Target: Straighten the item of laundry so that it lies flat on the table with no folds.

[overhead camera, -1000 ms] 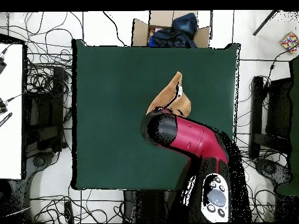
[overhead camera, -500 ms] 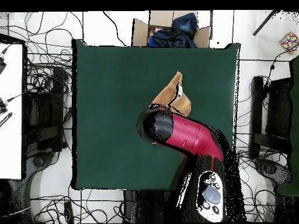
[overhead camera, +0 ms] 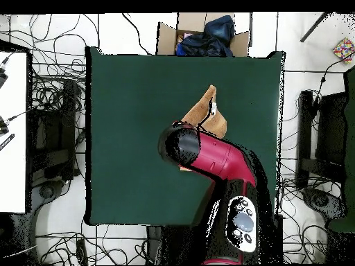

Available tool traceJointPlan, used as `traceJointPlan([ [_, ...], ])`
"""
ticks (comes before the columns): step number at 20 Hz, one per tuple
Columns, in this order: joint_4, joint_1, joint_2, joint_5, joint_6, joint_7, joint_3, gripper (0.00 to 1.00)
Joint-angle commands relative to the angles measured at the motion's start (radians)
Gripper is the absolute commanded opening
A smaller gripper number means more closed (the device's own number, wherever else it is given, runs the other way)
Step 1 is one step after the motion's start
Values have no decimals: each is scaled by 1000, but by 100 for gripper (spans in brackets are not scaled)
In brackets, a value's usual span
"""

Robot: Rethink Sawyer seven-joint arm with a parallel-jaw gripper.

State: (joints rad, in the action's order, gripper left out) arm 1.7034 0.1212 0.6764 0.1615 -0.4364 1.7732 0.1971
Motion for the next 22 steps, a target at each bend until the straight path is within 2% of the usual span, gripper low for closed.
traceJointPlan([
  [1,-19,-23,-59,70,46,262,-38,100],
  [10,-26,-8,-93,83,83,240,-53,100],
  [22,-54,11,-102,80,70,214,-58,100],
])
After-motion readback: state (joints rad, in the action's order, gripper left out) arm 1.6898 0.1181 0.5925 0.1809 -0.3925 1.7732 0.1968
